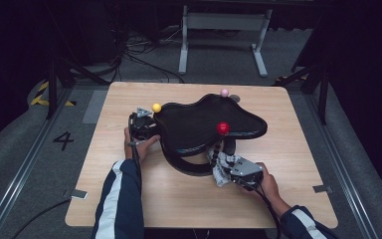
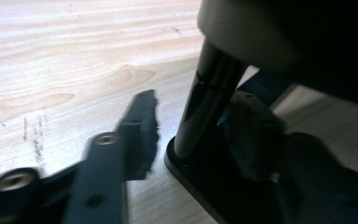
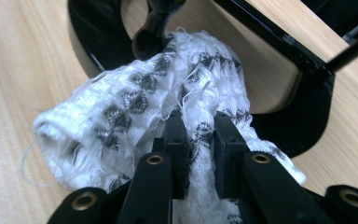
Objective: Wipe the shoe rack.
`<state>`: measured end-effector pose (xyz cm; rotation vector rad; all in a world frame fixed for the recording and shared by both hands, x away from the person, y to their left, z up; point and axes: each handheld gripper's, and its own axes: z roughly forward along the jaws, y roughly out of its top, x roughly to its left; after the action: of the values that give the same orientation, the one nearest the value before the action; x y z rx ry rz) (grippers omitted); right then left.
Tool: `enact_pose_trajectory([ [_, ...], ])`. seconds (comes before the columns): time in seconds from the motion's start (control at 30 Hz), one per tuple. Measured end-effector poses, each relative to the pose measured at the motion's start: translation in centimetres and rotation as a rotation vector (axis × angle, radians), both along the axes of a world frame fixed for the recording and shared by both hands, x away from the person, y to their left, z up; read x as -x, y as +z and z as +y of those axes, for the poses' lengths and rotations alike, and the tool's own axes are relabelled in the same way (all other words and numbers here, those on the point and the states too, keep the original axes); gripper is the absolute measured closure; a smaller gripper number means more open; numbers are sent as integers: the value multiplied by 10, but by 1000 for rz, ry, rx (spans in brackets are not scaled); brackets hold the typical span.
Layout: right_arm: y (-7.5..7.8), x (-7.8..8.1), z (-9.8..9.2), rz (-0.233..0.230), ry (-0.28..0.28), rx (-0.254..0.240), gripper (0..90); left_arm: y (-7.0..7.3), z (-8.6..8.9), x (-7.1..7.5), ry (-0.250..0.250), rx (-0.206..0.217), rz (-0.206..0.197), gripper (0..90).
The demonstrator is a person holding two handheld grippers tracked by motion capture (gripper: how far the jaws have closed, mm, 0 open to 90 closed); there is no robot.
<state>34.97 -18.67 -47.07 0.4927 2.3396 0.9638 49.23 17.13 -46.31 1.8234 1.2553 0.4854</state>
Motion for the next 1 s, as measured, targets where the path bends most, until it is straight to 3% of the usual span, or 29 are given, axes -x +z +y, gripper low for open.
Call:
enact_pose_trajectory([
  [0.1, -1, 3, 5, -16, 21, 39, 787, 1, 4, 2, -6, 40, -23, 672],
  [0.23, -4, 3, 7, -30, 13, 72, 786, 3, 3, 5, -7, 16, -27, 709],
  [0.4, -4, 0, 6, -22, -1, 81, 784, 2, 7, 11, 2, 9, -36, 712],
  [0.47, -4, -3, 4, -21, -7, 84, 784, 2, 9, 16, -5, -11, -38, 716],
  [0.7, -6, -18, -6, -11, -71, 78, 785, 3, 24, 43, -36, -50, -49, 725],
  [0.87, -7, -21, -8, -21, -92, 102, 786, 2, 31, 64, -58, -66, -61, 732],
  [1.0, -6, -22, -11, -2, -96, 95, 790, 3, 35, 80, -70, -85, -70, 737],
])
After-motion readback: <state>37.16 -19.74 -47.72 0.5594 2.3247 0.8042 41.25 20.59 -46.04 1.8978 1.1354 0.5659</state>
